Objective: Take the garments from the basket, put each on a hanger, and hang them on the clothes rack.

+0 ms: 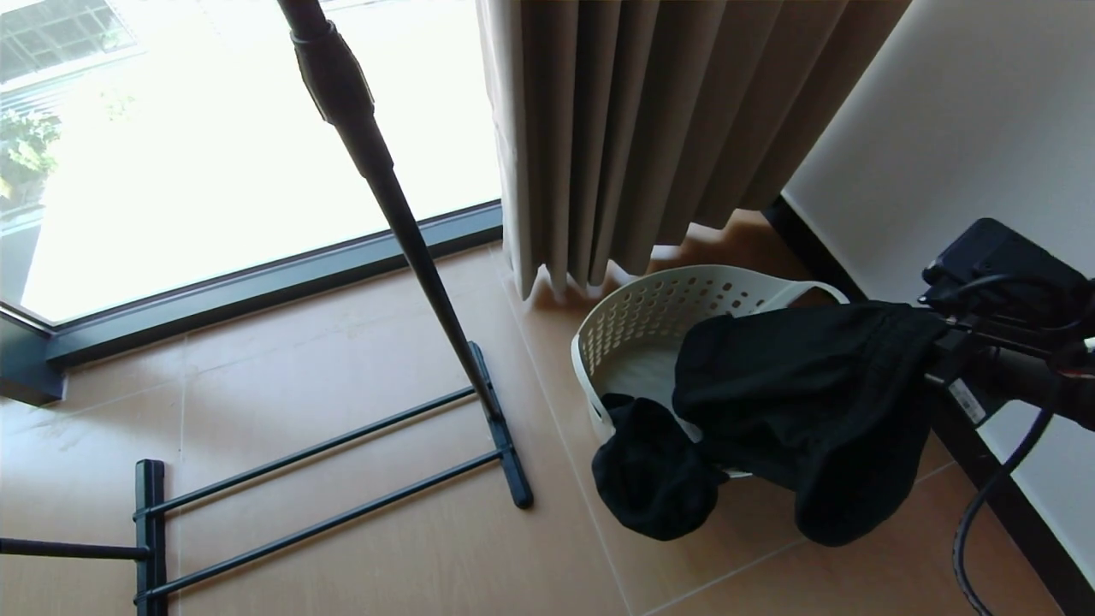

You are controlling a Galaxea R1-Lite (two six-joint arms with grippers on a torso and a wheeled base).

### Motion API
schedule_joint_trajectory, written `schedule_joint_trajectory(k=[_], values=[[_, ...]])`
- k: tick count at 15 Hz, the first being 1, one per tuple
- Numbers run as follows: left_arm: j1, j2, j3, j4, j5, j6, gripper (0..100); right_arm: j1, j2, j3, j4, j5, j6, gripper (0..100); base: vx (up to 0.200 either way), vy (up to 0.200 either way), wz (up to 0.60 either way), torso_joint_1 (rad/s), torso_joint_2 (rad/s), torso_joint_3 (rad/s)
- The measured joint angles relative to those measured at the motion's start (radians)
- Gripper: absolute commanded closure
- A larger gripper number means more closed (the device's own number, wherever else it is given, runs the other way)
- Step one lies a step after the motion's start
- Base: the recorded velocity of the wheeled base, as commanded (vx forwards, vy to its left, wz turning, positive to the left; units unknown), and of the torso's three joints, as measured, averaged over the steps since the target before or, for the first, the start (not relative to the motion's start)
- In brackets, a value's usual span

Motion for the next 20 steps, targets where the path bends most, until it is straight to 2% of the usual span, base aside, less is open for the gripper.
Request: schedule_joint_trajectory(k=[2,6,7,9,20], values=[[0.000,0.000,0.000,0.001,-0.001,0.001,0,0.027,-0.069,0.056,-0.008,0.042,0.131,100,0.000,0.000,0.00,0.005,0.00,0.198],[0.000,0.000,0.000,0.001,-0.001,0.001,0,0.035,-0.146,0.129,-0.016,0.068,0.274,100,0.000,0.000,0.00,0.000,0.00,0.187],[0.000,0.000,0.000,0.001,-0.001,0.001,0,0.036,-0.154,0.147,-0.041,0.115,0.284,100,0.000,0.000,0.00,0.017,-0.21,0.012],[-0.001,0.000,0.000,0.001,-0.002,0.001,0,0.036,-0.154,0.174,-0.106,0.151,0.285,100,0.000,0.000,0.00,0.041,-0.34,-0.090],[-0.001,0.000,0.000,0.001,-0.003,0.002,0,0.036,-0.142,0.221,-0.126,0.160,0.285,100,0.000,0.000,0.00,0.124,-0.48,-0.146]])
